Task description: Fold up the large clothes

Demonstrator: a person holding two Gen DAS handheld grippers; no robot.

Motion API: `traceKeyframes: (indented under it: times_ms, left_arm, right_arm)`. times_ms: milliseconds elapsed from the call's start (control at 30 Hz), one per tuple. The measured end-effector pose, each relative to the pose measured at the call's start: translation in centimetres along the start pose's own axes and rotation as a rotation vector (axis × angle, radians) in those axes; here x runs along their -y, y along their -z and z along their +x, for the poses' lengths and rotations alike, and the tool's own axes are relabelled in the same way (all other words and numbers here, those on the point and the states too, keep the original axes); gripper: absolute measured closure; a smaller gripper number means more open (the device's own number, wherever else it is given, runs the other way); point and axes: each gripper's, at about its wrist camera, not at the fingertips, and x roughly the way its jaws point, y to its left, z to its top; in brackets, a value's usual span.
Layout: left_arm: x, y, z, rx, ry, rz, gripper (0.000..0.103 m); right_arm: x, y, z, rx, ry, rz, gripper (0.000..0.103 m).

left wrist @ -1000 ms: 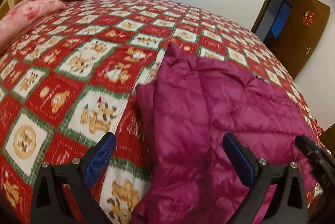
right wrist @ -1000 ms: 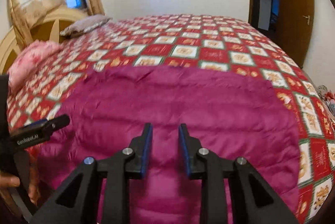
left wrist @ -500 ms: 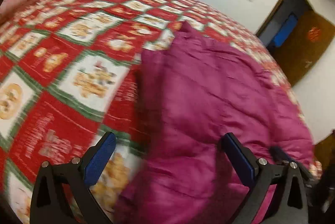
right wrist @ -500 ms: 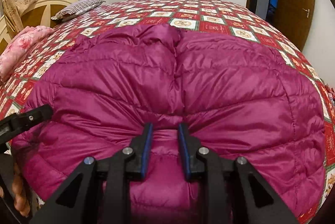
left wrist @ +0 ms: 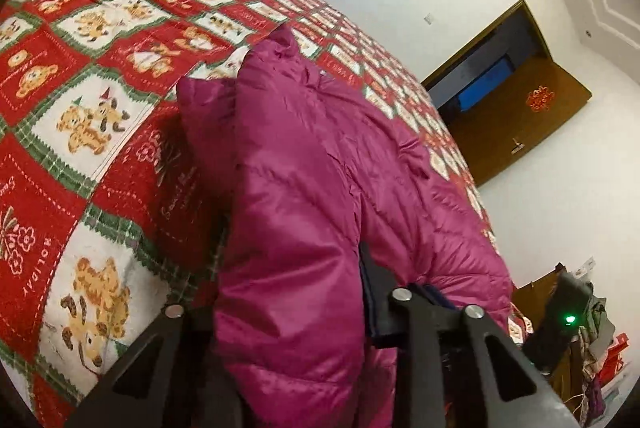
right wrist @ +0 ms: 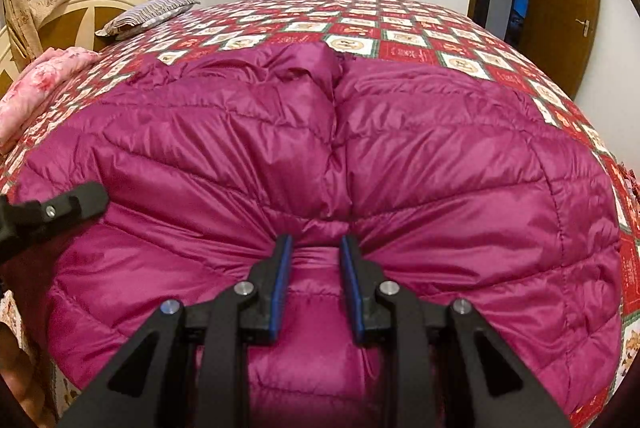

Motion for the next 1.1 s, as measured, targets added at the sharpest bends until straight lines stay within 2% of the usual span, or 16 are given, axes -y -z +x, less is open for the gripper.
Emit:
traceKeyframes:
  times_ms: [67,233,300,467,533,667,733,833,900,1000,1100]
  left_arm:
    - [1.1,-0.2,-0.3,0.019,0.007,0.038,0.079]
    - [3.5,-0.8,-1.5,0.045,0.096,0.075,0.084]
    - [4.6,-0.9,-1.6,0.049,0.105,0.105,0.084]
    - [6.8,-0.6,-2.9,0.064,0.146,0.184,0.086]
    - [7.3,-0.5,-3.8,0.072,0.164,0.203,0.086]
    - [8.4,-0.6,-5.9,0.102,0.174,0.255,0.086]
    - [9.0,-0.7,-6.8,0.119,0.162,0.291,0.086]
    - [10.0,-0.2,-7.5,0.128,0.130,0.358,0.086]
    - [10.5,0.4,-7.6,0.129,0.114,0.402,0.086]
    - [11.3,1.3,-7.5,0.127,0.120,0.442,0.086]
    - [12.6,2.6,-6.7,0.115,0.106,0.504,0.086]
  right_arm:
    - [0.0,0.0,0.0,-0.001,-0.002,0.006,0.074]
    - [-0.1,-0.1,0.0,-0.009,0.004,0.008,0.074]
    - [-0.1,-0.1,0.0,-0.015,0.002,0.018,0.074]
    - [0.2,-0.1,-0.4,-0.041,-0.044,0.071,0.072]
    - [0.3,0.1,-0.7,-0.055,-0.092,0.119,0.072]
    - [-1.3,0.5,-1.1,-0.092,-0.243,0.168,0.073]
    - [-2.7,0.7,-1.2,-0.118,-0.341,0.186,0.074]
    - [-4.5,1.0,-0.8,-0.176,-0.552,0.222,0.081]
    - [-4.4,1.1,-0.8,-0.181,-0.572,0.236,0.081]
    - [-2.0,1.4,-1.7,-0.154,-0.605,0.293,0.082]
    - [2.0,1.9,-3.8,-0.094,-0.563,0.336,0.081]
